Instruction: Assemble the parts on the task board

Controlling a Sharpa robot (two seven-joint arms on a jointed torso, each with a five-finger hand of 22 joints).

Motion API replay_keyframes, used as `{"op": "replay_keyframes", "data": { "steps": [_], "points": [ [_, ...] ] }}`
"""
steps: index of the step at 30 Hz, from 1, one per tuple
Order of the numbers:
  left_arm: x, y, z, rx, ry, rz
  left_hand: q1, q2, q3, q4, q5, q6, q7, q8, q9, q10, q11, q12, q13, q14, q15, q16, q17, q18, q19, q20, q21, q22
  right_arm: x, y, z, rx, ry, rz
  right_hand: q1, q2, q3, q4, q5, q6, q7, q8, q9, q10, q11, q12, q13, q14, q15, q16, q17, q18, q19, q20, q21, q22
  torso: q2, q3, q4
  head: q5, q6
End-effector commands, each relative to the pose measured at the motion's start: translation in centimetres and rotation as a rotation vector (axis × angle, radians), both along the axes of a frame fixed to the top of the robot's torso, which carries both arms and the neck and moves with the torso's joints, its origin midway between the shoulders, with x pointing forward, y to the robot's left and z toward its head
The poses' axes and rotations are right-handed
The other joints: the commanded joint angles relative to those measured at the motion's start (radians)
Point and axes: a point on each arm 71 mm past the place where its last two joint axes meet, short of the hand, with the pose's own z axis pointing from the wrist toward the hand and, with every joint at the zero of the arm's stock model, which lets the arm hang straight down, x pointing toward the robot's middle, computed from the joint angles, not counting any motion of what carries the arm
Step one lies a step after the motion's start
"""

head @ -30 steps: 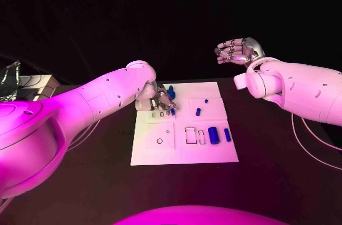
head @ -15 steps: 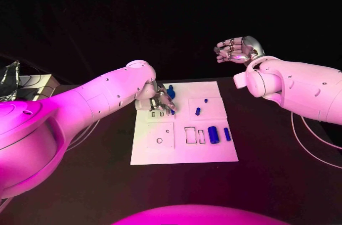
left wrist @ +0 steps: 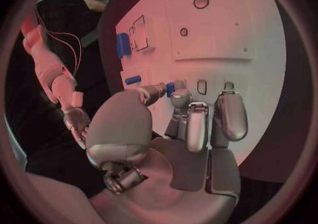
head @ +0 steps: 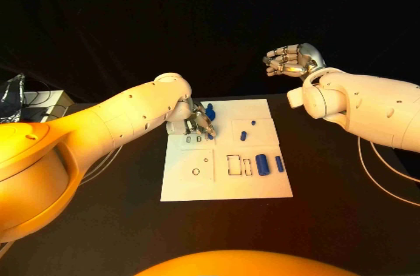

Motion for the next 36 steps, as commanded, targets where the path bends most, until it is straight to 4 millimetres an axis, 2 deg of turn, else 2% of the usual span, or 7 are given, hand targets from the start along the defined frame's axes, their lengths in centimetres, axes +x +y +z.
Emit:
{"op": "replay_keyframes", "data": {
  "steps": [1, 9, 15, 22, 27, 30, 36],
  "points": [
    [-0.1, -0.2, 0.0, -0.034, 0.001, 0.011, 0.025, 0.01, 0.035, -0.024, 0.005, -0.007, 0.001, -0.008, 0.008, -0.007, 0.001, -0.008, -0.004, 0.085, -0.006, 0.0, 0.213, -0.013, -0.006, -0.004, -0.003, -0.001, 0.0, 0.2, 0.1, -0.009, -0.005, 0.019, 0.005, 0.005, -0.007, 0.0, -0.005, 0.005, 0.052, -0.007, -0.001, 0.005, 0.004, -0.005, -0.001, -0.001, 0.005, -0.007, -0.002, 0.013, -0.006, 0.0, -0.001, -0.002, 0.0, -0.0001, 0.0001, -0.001, 0.0],
    [-0.1, 0.0, 0.0, -0.052, -0.001, 0.024, 0.027, 0.019, 0.141, -0.098, 0.018, -0.011, 0.007, -0.01, 0.04, -0.005, 0.003, -0.018, -0.017, 0.085, -0.002, 0.0, 0.213, -0.012, -0.007, 0.0, -0.002, 0.001, 0.0, 0.2, 0.0, -0.013, 0.0, 0.024, 0.005, 0.005, -0.007, -0.001, -0.005, 0.005, 0.052, -0.007, -0.001, 0.005, 0.004, -0.005, -0.001, -0.001, 0.005, -0.007, -0.002, 0.013, -0.007, 0.0, -0.001, -0.002, 0.0, 0.0001, 0.0001, 0.0, 0.002],
    [0.0, 0.1, 0.1, -0.085, -0.001, 0.048, -0.019, 0.015, 0.197, -0.141, 0.208, 0.01, 0.009, -0.012, 0.065, 0.01, 0.004, -0.014, -0.013, 0.089, -0.003, 0.004, 0.221, -0.013, -0.005, 0.002, 0.001, 0.005, 0.0, 0.2, 0.0, -0.014, 0.003, 0.027, 0.005, 0.006, -0.007, -0.001, -0.006, 0.006, 0.052, -0.007, -0.002, 0.006, 0.004, -0.006, -0.001, -0.001, 0.005, -0.007, -0.002, 0.013, -0.007, 0.0, -0.001, -0.003, 0.0, 0.0, 0.0013, 0.001, 0.004],
    [0.0, 0.3, 0.2, -0.128, -0.005, 0.078, -0.06, 0.007, 0.219, -0.184, 0.342, 0.053, -0.004, -0.014, 0.082, 0.044, -0.008, 0.0, 0.007, 0.097, -0.014, 0.014, 0.24, -0.015, 0.003, -0.004, 0.009, 0.018, 0.2, 0.0, 0.0, -0.02, 0.006, 0.026, 0.005, 0.006, -0.007, -0.001, -0.006, 0.006, 0.052, -0.007, -0.002, 0.006, 0.004, -0.006, -0.001, -0.002, 0.005, -0.008, -0.003, 0.013, -0.007, 0.0, -0.001, -0.004, -0.001, 0.0001, 0.003, -0.004, 0.008],
    [-0.2, 0.5, 0.4, -0.136, -0.007, 0.08, -0.084, 0.005, 0.227, -0.201, 0.403, 0.069, -0.012, -0.01, 0.094, 0.062, -0.016, 0.007, 0.016, 0.102, -0.021, 0.021, 0.252, -0.013, 0.001, -0.011, 0.008, 0.013, 0.4, -0.4, 0.0, -0.025, 0.005, 0.016, 0.005, 0.006, -0.007, -0.001, -0.007, 0.006, 0.052, -0.007, -0.002, 0.006, 0.004, -0.006, -0.001, -0.002, 0.005, -0.008, -0.003, 0.013, -0.007, 0.0, -0.001, -0.004, -0.005, 0.0009, 0.0069, -0.003, 0.007],
    [-0.3, 0.8, 0.5, -0.132, -0.006, 0.071, -0.103, 0.001, 0.229, -0.215, 0.464, 0.085, -0.02, -0.007, 0.102, 0.085, -0.024, 0.019, 0.034, 0.104, -0.028, 0.023, 0.257, -0.015, 0.007, -0.018, 0.011, 0.018, 0.4, -0.5, -0.1, -0.026, 0.006, 0.015, 0.005, 0.006, -0.007, -0.001, -0.007, 0.006, 0.052, -0.008, -0.002, 0.007, 0.005, -0.006, -0.001, -0.002, 0.005, -0.009, -0.003, 0.013, -0.008, 0.0, -0.001, -0.005, -0.007, 0.0017, 0.0079, -0.004, 0.006],
    [-0.6, 1.4, 0.6, -0.107, -0.017, 0.05, -0.116, 0.001, 0.229, -0.225, 0.494, 0.096, -0.025, -0.006, 0.107, 0.101, -0.028, 0.028, 0.047, 0.104, -0.032, 0.024, 0.258, -0.016, 0.011, -0.022, 0.013, 0.024, 0.4, -0.5, -0.1, -0.03, 0.007, 0.016, 0.005, 0.006, -0.008, -0.001, -0.007, 0.006, 0.052, -0.008, -0.003, 0.006, 0.005, -0.006, -0.001, -0.003, 0.006, -0.01, -0.004, 0.013, -0.009, 0.001, -0.002, -0.007, -0.014, 0.0044, 0.0134, -0.001, 0.0]
  ]
}}
